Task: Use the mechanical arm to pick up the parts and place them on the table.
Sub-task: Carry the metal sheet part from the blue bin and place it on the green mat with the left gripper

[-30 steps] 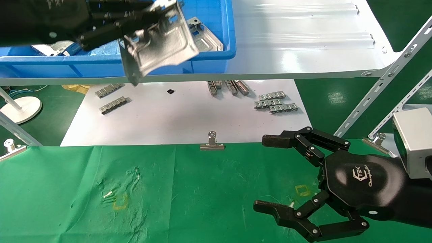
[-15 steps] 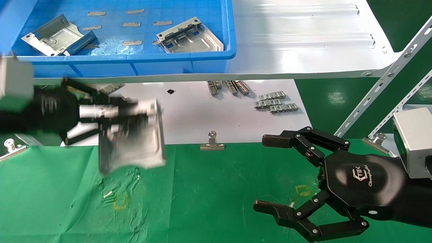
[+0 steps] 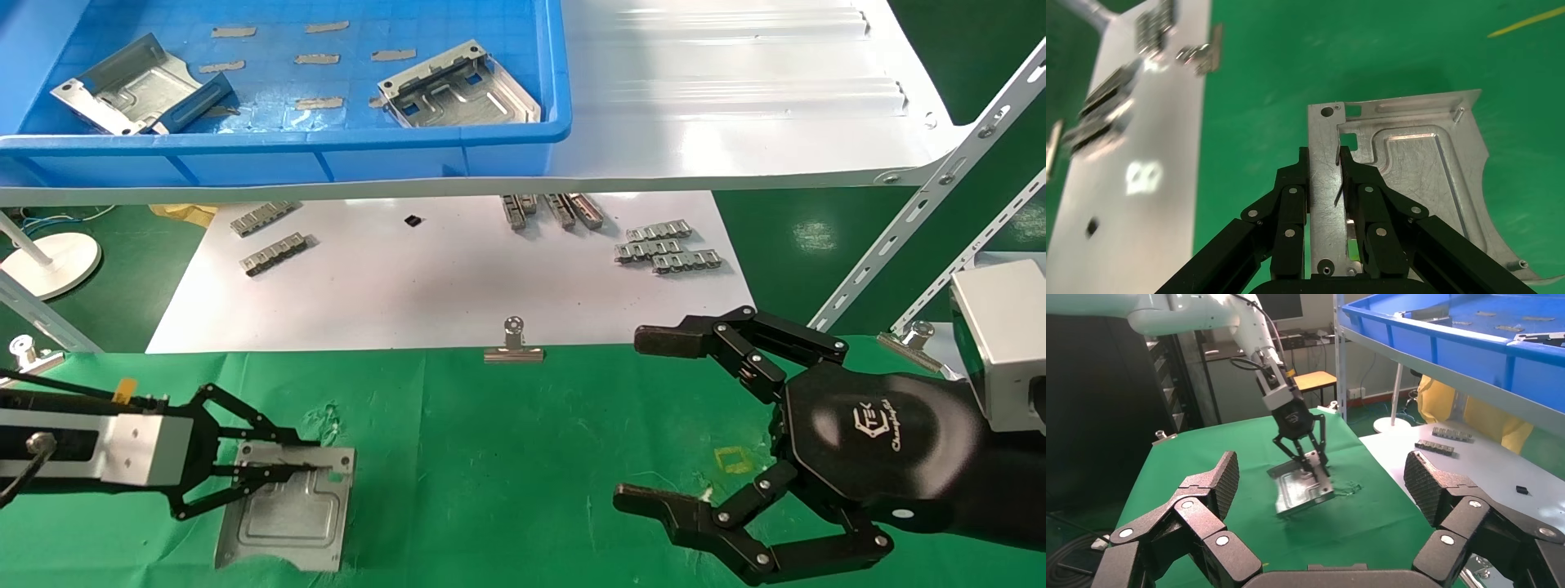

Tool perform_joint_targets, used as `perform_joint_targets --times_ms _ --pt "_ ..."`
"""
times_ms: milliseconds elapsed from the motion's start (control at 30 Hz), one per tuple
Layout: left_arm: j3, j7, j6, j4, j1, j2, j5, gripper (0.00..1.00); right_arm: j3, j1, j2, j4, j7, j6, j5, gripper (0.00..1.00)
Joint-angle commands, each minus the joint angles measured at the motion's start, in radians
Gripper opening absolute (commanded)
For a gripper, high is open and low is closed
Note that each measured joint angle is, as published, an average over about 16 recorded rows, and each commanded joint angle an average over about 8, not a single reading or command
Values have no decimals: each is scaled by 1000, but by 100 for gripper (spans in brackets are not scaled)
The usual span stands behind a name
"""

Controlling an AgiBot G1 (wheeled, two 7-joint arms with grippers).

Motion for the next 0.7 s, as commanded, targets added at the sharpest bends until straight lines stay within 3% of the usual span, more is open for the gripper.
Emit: perform_joint_targets --times_ms 33,100,167,467,700 --pt "8 51 -2 59 11 16 4 74 0 0 0 0 0 0 0 100" --pt "11 76 -2 102 7 27 3 91 0 0 0 0 0 0 0 100" --pt "14 103 -2 137 2 37 3 100 0 0 0 0 0 0 0 100" --pt "16 196 -1 256 -7 66 -6 100 0 0 0 0 0 0 0 100" --pt "2 102 18 317 -20 70 -48 100 0 0 0 0 0 0 0 100"
